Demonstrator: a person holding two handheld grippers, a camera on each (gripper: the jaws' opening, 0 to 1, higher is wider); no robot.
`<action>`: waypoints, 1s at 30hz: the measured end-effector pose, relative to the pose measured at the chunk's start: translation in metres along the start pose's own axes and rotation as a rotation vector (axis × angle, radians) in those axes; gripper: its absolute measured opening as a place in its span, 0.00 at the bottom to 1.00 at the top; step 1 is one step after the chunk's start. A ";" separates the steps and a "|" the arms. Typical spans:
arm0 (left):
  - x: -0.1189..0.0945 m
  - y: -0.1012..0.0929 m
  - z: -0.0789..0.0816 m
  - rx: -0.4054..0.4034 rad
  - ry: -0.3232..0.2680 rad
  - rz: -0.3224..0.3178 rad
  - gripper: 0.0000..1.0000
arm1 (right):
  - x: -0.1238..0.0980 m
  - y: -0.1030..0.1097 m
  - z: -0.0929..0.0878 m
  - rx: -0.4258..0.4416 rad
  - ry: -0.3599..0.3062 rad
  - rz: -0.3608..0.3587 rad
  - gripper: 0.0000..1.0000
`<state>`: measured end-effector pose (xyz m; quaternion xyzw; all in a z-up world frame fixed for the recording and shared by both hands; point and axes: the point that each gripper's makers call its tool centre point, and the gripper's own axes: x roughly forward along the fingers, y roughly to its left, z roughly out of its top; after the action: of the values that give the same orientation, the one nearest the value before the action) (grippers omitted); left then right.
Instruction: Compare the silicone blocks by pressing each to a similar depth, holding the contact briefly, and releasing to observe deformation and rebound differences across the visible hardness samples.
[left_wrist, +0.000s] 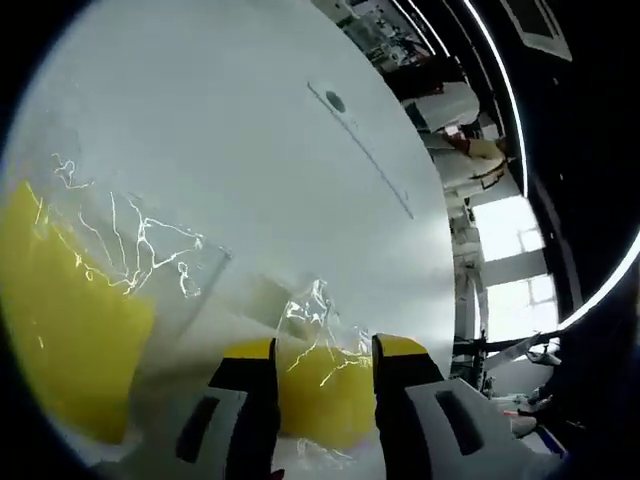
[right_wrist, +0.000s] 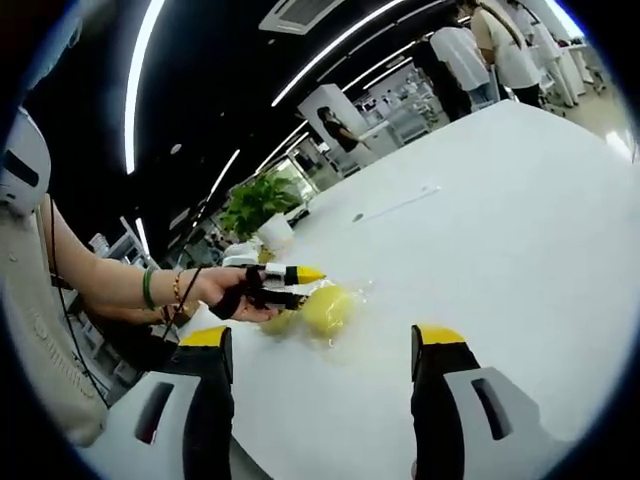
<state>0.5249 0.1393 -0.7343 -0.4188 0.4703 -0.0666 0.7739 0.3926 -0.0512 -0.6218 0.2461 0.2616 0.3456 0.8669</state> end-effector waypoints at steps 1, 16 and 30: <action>0.002 0.000 0.000 0.000 -0.001 0.000 0.28 | 0.000 0.000 0.000 0.004 0.000 0.000 0.67; 0.016 0.003 0.007 0.020 0.004 -0.006 0.16 | -0.002 -0.005 -0.004 0.023 0.000 0.001 0.65; 0.017 -0.019 -0.002 0.126 -0.033 -0.088 0.00 | -0.003 -0.005 -0.005 0.025 0.005 0.004 0.61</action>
<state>0.5384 0.1172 -0.7329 -0.3905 0.4333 -0.1231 0.8029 0.3899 -0.0548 -0.6280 0.2565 0.2676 0.3446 0.8624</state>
